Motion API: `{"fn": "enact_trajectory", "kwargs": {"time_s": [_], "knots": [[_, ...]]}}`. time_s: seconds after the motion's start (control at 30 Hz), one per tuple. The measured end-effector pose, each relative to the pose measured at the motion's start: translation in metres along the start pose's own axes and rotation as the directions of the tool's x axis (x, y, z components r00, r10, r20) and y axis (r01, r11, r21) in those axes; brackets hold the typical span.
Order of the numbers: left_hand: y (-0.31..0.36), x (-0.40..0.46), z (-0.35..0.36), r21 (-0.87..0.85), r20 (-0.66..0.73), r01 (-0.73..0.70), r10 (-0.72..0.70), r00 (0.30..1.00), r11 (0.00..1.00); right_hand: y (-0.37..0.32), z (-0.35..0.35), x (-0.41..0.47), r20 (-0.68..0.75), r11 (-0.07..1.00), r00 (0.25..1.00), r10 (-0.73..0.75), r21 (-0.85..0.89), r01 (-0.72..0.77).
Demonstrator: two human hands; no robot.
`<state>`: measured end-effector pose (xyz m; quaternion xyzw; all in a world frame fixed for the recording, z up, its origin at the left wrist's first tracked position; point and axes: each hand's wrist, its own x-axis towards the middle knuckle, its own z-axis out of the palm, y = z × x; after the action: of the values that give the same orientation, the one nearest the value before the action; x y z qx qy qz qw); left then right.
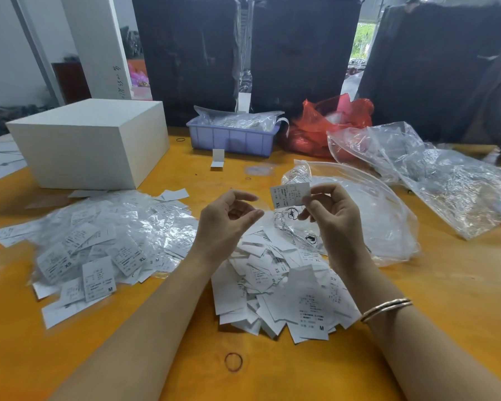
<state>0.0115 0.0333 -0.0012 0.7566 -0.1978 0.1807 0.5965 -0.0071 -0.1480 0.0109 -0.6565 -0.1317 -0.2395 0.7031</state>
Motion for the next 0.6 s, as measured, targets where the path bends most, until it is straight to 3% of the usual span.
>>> {"fn": "enact_trajectory", "kwargs": {"time_s": [0.37,0.6], "knots": [[-0.0015,0.0007,0.0001,0.091,-0.065,-0.029,0.035,0.997,0.995,0.0036,0.0057,-0.0028,-0.024,1.000,1.000,0.002,-0.028,-0.003],[-0.0014,-0.0002,-0.0005,0.089,-0.052,-0.038,0.042,0.998,0.995,0.0068,0.0075,-0.0061,0.028,0.979,0.998,-0.055,-0.197,0.059]]}}
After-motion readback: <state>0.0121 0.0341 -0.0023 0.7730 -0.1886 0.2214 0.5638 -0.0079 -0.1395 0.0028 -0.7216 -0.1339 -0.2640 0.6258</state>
